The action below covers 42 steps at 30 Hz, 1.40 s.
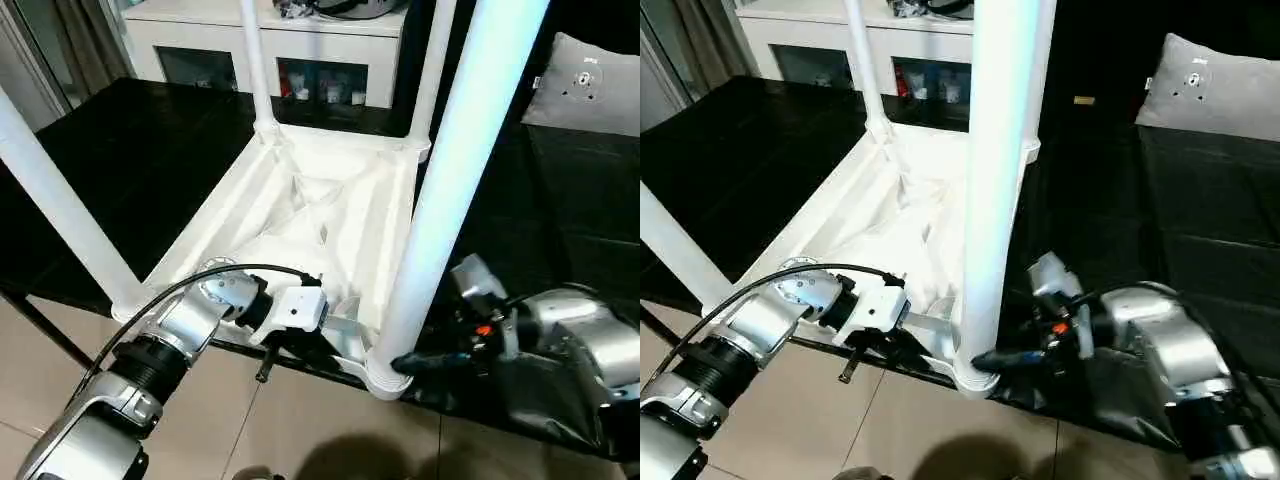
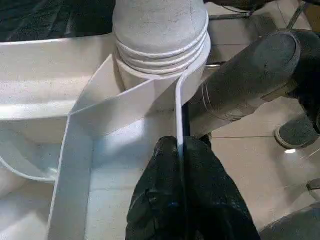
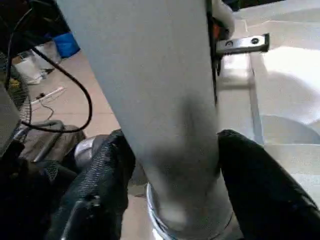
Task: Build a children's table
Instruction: Rotate leg to tighten
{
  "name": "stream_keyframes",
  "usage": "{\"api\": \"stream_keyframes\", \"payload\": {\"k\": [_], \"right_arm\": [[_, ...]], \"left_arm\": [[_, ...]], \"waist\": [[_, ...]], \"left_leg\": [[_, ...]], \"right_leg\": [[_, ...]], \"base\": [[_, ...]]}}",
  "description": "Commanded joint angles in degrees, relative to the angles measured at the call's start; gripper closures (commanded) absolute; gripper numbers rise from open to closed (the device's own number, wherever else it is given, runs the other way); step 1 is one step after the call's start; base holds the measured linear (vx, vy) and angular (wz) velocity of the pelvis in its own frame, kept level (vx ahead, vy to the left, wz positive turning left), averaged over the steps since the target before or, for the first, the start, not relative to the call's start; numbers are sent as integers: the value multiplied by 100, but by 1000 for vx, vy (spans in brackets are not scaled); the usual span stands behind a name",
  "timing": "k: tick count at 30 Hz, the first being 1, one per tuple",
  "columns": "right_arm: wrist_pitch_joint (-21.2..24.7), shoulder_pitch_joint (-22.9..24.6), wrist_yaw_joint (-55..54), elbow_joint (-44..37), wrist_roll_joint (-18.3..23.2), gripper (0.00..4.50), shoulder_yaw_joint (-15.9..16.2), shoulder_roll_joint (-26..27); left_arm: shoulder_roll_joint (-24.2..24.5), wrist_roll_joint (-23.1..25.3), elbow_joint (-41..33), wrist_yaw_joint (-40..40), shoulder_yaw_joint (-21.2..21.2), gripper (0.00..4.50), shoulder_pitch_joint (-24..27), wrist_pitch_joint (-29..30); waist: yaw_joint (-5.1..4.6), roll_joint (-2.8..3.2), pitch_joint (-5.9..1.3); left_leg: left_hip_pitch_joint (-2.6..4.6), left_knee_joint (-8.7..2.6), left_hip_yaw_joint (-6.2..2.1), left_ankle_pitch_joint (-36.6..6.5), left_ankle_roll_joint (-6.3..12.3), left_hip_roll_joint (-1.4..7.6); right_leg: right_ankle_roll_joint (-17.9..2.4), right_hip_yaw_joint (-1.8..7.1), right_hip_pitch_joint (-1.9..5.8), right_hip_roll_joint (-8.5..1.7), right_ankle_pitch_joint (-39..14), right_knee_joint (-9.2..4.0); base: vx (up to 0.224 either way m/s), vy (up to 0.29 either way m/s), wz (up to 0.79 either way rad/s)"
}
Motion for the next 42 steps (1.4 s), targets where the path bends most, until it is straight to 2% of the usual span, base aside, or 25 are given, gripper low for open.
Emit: {"api": "stream_keyframes", "payload": {"k": [1,4,8,9,11,12,13,15,16,17,18,19,20,21,23,26,27,29,30,31,33,37,38,41,42], "right_arm": [[70,-49,138,-50,-3,203,52,-36],[146,-26,145,-116,94,221,33,-62],[542,233,-158,-530,472,239,-139,99],[637,430,-717,-840,415,242,-176,296],[682,534,-1150,-1001,314,242,-205,449],[775,567,-1781,-1062,117,243,-257,709],[811,564,-1986,-1068,55,245,-277,803],[801,545,-2673,-1058,-187,245,-362,1138],[908,479,-3650,-1023,-439,248,-552,1650],[963,442,-4128,-987,-609,250,-639,1868],[963,442,-4128,-987,-609,251,-639,1868],[1026,428,-4421,-988,-708,251,-689,1990],[1093,386,-4876,-958,-854,251,-767,2201],[1164,339,-5282,-925,-967,251,-849,2396],[1196,284,-5687,-911,-1036,251,-919,2600],[1061,204,-6044,-889,-1156,183,-920,2778],[942,175,-6069,-850,-1186,174,-910,2809],[835,171,-6023,-827,-1189,162,-904,2819],[733,180,-5891,-830,-1157,149,-908,2776],[714,193,-5846,-848,-1145,141,-911,2751],[555,322,-5414,-1004,-1033,129,-928,2508],[414,455,-5007,-1043,-962,92,-968,2190],[214,532,-4634,-1004,-880,83,-1051,1881],[-281,590,-3777,-802,-836,52,-1094,1242],[-446,579,-3475,-684,-857,47,-1078,1024]], "left_arm": [[13,-43,-62,-3,29,450,-76,-15],[12,-67,-84,6,51,450,-65,41],[-145,-95,32,402,225,450,-79,263],[-345,-255,-21,771,459,450,-96,635],[-439,-300,-60,985,565,450,-110,807],[-521,-321,-119,1176,638,450,-117,984],[-549,-325,-142,1237,659,450,-117,1043],[-663,-331,-211,1467,723,450,-120,1232],[-855,-319,-301,1767,767,450,-135,1512],[-982,-274,-302,2006,796,450,-166,1617],[-982,-274,-302,2006,796,450,-166,1617],[-1060,-244,-305,2162,813,450,-188,1688],[-1215,-203,-242,2452,867,450,-245,1765],[-1362,-170,-157,2738,931,450,-304,1818],[-1535,-108,-42,3074,992,450,-373,1871],[-1743,22,111,3460,1005,450,-485,1889],[-1777,90,158,3510,969,450,-527,1859],[-1773,142,173,3501,930,450,-547,1821],[-1721,180,192,3426,891,450,-562,1742],[-1700,181,188,3400,885,450,-559,1719],[-1526,165,153,3176,856,450,-517,1542],[-1359,165,226,2972,831,450,-456,1319],[-1180,171,274,2684,764,450,-359,1140],[-819,170,262,2087,622,450,-191,733],[-714,177,275,1923,581,450,-166,593]], "waist": [[-18,-140,-377],[-19,-139,-384],[15,-135,-391],[13,-146,-382],[13,-160,-365],[-20,-190,-348],[-43,-188,-336],[-199,-164,-310],[-287,-171,-295],[-338,-171,-293],[-444,-203,-281],[-514,-185,-286],[-546,-197,-290],[-599,-175,-307],[-643,-152,-315],[-614,-111,-359],[-588,-71,-373],[-563,-95,-396],[-537,-72,-405],[-522,-86,-417],[-489,-87,-431],[-417,-59,-424],[-401,-104,-414],[-334,-107,-381],[-330,-133,-365]], "left_leg": [[28,-418,-50,-953,495,256],[31,-417,-53,-939,482,258],[30,-413,-54,-841,510,264],[28,-417,-45,-859,495,264],[37,-432,-53,-925,428,251],[29,-446,-62,-1023,356,223],[24,-451,-62,-1050,311,210],[-13,-453,-86,-1252,155,151],[-17,-450,-97,-1361,111,126],[-9,-440,-97,-1405,86,111],[-39,-432,-117,-1489,41,80],[-40,-415,-131,-1547,56,65],[-26,-404,-131,-1553,77,61],[2,-393,-124,-1533,125,57],[-6,-421,-124,-1452,211,77],[-18,-449,-136,-1221,322,120],[-32,-447,-129,-1017,412,142],[-36,-424,-110,-782,507,156],[-42,-413,-105,-653,563,157],[-44,-400,-93,-522,630,154],[-56,-384,-90,-366,760,149],[-43,-367,-78,-338,887,170],[-33,-379,-70,-387,856,177],[-13,-390,-63,-717,787,193],[-5,-403,-60,-832,729,204]], "right_leg": [[-950,305,322,-368,-2108,-390],[-920,309,323,-366,-2111,-391],[-954,313,322,-365,-1969,-371],[-950,316,323,-368,-1999,-379],[-853,305,312,-378,-2284,-412],[-716,282,317,-378,-2605,-448],[-641,278,310,-368,-2751,-463],[-362,212,318,-365,-3274,-550],[-228,181,315,-354,-3473,-602],[-196,165,297,-342,-3537,-616],[-102,110,313,-337,-3708,-646],[10,81,321,-339,-3823,-687],[39,79,307,-335,-3822,-703],[-20,80,281,-328,-3695,-714],[-142,106,281,-302,-3363,-705],[-402,164,317,-314,-2702,-606],[-612,209,338,-327,-2208,-531],[-807,238,349,-327,-1709,-468],[-928,249,369,-337,-1456,-429],[-1035,260,382,-339,-1203,-394],[-1131,266,409,-337,-912,-350],[-1160,271,398,-339,-904,-344],[-1150,272,392,-339,-1038,-360],[-988,281,377,-348,-1556,-400],[-946,284,358,-349,-1757,-421]], "base": [[0,0,0],[0,0,0],[0,0,0],[0,0,0],[0,0,0],[0,0,0],[0,0,0],[0,0,0],[0,0,0],[0,0,0],[0,0,0],[0,0,0],[0,0,0],[0,0,0],[0,0,0],[0,0,0],[0,0,0],[0,0,0],[0,0,0],[0,0,0],[0,0,0],[0,0,0],[0,0,0],[0,0,0],[0,0,0]]}}
